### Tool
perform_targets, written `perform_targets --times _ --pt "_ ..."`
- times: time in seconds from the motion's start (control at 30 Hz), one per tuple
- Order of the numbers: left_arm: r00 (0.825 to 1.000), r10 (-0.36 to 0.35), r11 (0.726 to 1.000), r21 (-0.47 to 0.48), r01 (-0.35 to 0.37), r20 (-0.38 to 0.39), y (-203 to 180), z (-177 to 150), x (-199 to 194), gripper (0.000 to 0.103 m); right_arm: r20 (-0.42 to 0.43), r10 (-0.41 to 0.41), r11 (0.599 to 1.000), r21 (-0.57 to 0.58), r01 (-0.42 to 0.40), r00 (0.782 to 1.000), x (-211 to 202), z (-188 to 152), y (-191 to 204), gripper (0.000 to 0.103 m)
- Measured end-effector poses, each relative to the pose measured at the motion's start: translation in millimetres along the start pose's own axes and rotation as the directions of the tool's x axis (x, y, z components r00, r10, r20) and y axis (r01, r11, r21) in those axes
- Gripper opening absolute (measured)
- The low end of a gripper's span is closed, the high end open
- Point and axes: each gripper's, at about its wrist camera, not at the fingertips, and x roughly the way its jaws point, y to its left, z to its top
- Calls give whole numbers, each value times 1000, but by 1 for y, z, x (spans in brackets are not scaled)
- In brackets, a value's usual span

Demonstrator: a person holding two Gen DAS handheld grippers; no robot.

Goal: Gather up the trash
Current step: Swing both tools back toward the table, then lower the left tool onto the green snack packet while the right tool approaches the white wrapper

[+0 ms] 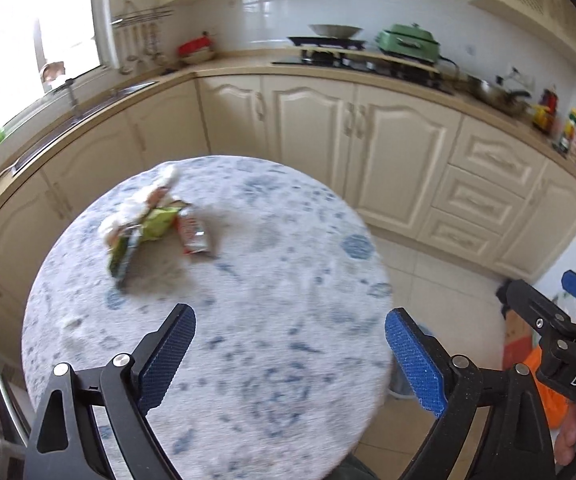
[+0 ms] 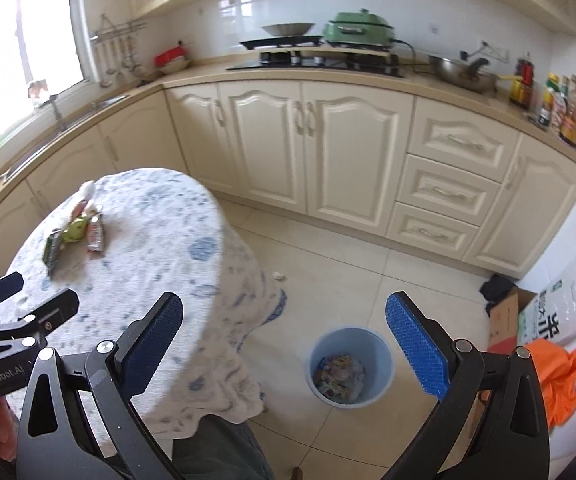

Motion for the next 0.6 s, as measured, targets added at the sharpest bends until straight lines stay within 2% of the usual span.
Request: perform_targets --times 0.13,0.27,0.33,0.47,0.6 --pt "999 29 997 -74 -27 19 39 -4 -19 94 -13 51 998 -28 -51 999 3 5 31 103" --pt "993 114 985 -130 -109 29 71 -9 -31 94 -28 90 993 -71 -91 996 11 11 62 103" --pt "989 148 978 -154 -142 22 85 -9 -30 94 -48 110 989 -98 -114 993 19 15 79 103" --pt "988 157 967 -204 -155 -8 111 -5 -20 94 -91 151 978 -134 -162 984 34 21 109 103" --pt "982 182 959 -213 -186 -38 129 1 -5 94 -147 161 968 -171 -185 976 59 25 139 103"
